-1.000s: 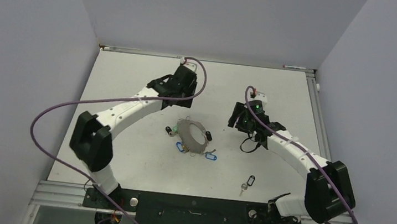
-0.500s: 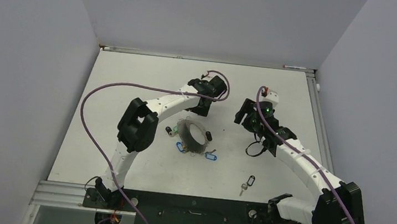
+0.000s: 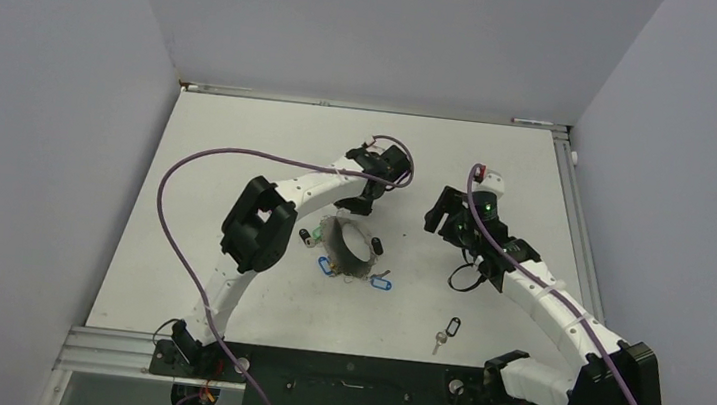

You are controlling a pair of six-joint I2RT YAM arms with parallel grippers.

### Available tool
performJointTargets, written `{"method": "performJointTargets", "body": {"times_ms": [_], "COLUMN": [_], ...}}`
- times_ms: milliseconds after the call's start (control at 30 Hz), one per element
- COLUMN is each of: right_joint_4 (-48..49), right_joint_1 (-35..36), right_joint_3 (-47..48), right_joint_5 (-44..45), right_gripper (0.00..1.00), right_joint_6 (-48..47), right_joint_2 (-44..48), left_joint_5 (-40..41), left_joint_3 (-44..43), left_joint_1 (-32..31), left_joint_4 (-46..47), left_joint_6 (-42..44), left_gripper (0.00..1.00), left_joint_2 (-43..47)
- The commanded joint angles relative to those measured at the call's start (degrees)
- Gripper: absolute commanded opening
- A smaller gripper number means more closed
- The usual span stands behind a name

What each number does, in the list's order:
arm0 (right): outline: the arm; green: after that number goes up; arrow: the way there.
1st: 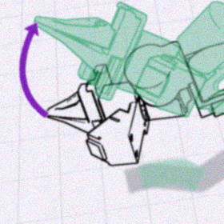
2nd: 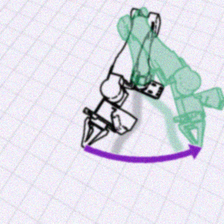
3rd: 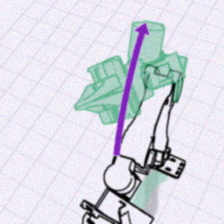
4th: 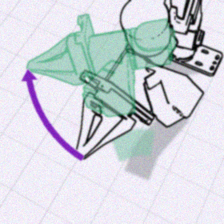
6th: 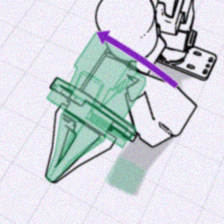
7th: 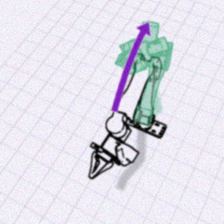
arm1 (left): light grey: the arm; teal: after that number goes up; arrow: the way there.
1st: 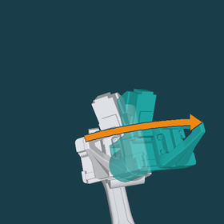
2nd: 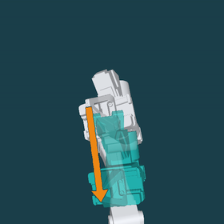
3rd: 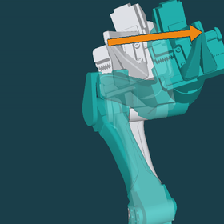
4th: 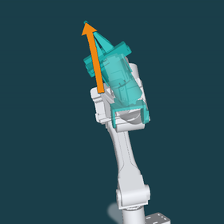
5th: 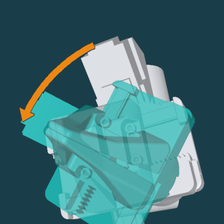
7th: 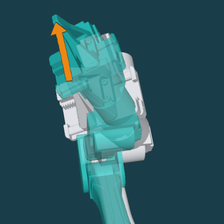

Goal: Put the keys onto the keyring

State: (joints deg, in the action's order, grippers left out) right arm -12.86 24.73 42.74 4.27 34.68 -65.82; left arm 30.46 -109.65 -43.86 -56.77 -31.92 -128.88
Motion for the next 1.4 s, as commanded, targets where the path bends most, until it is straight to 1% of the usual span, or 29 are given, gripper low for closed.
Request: {"method": "performJointTargets", "body": {"times_ms": [0,267,600,667,767,867,1033,1167,1267,1367], "right_joint_4": [1.9,2.1,2.0,2.1,2.2,2.1,2.0,4.0,8.3,15.6], "right_joint_1": [-0.3,-0.3,-0.3,-0.3,-0.4,-0.4,-0.4,-0.3,-0.2,-0.1], "right_joint_3": [-0.8,-1.5,-1.6,-1.6,-1.5,-1.4,-1.0,-1.5,-3.4,-7.4], "right_joint_5": [-1.6,-2.6,-3.0,-3.3,-3.4,-3.5,-3.6,-4.7,-7.0,-9.1], "right_gripper": [0.65,0.64,0.64,0.64,0.64,0.64,0.63,0.62,0.61,0.61], "right_joint_6": [-0.7,-1.1,-1.6,-1.7,-1.8,-1.9,-2.5,-4.0,-6.3,-8.9], "right_joint_2": [2.1,2.9,3.0,2.9,2.7,2.7,3.1,5.0,8.2,14.1], "left_joint_5": [1.0,1.1,2.2,2.2,1.8,1.5,-1.6,-6.3,-9.5,-12.4], "left_joint_3": [-0.3,3.3,4.9,5.2,5.9,6.5,8.9,12.6,15.7,18.5], "left_joint_1": [-0.1,0.4,0.9,0.9,0.9,0.9,0.6,0.1,0.1,0.3], "left_joint_4": [1.4,5.5,6.4,6.7,7.4,7.8,9.8,13.6,15.9,17.5], "left_joint_6": [-1.0,-1.1,-1.3,-1.4,-1.2,-1.4,0.2,4.4,7.2,9.6], "left_gripper": [0.34,0.28,0.20,0.16,0.00,0.00,0.00,0.00,0.00,0.00], "left_joint_2": [-2.0,-1.4,-1.6,-1.5,-1.2,-0.4,4.2,10.5,15.9,22.3]}}
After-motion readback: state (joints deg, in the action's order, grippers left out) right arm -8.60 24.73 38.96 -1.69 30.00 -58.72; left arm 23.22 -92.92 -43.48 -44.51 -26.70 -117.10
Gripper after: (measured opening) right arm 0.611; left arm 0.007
